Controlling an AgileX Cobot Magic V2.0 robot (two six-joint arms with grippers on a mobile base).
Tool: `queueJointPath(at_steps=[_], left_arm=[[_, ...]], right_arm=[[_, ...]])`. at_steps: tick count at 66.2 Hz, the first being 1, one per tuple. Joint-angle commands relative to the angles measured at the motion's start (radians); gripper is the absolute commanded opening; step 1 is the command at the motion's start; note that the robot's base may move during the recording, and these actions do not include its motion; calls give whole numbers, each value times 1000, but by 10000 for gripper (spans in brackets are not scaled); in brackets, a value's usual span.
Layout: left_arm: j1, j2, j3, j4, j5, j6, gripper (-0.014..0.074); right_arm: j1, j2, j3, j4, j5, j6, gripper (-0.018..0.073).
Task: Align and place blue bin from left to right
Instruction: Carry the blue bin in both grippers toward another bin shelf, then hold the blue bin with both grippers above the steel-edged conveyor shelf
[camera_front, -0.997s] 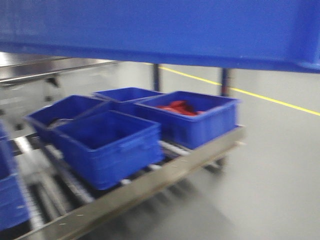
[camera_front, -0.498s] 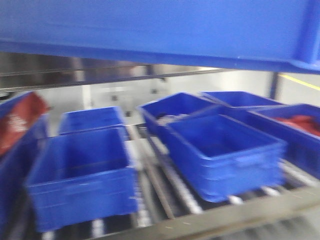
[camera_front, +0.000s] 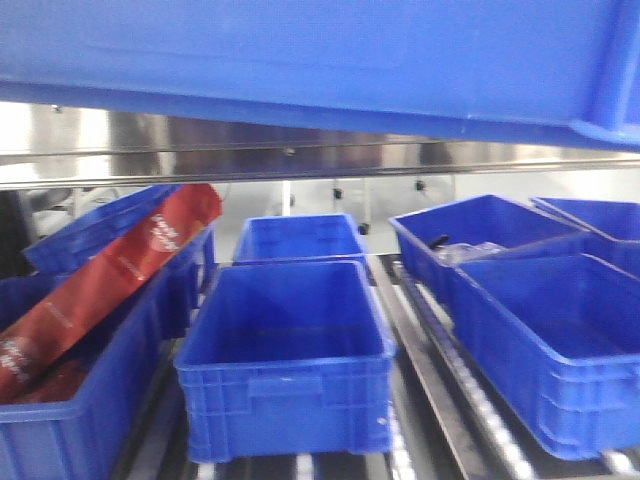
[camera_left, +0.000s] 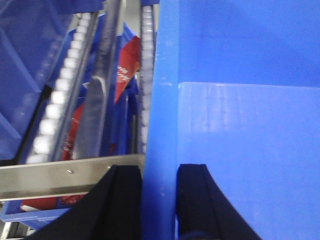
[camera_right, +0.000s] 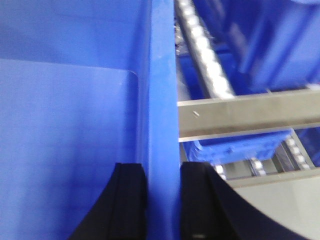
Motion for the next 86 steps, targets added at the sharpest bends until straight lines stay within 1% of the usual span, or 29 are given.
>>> queueJointPath(at_steps=[1,86], left_arm=[[-23,-7,-13,-17,-142,-11,-111],[-23,-7,-13,-17,-142,-11,-111]], right_arm=[[18,-6,-9,17,-398,-2,-70],[18,-6,-9,17,-398,-2,-70]])
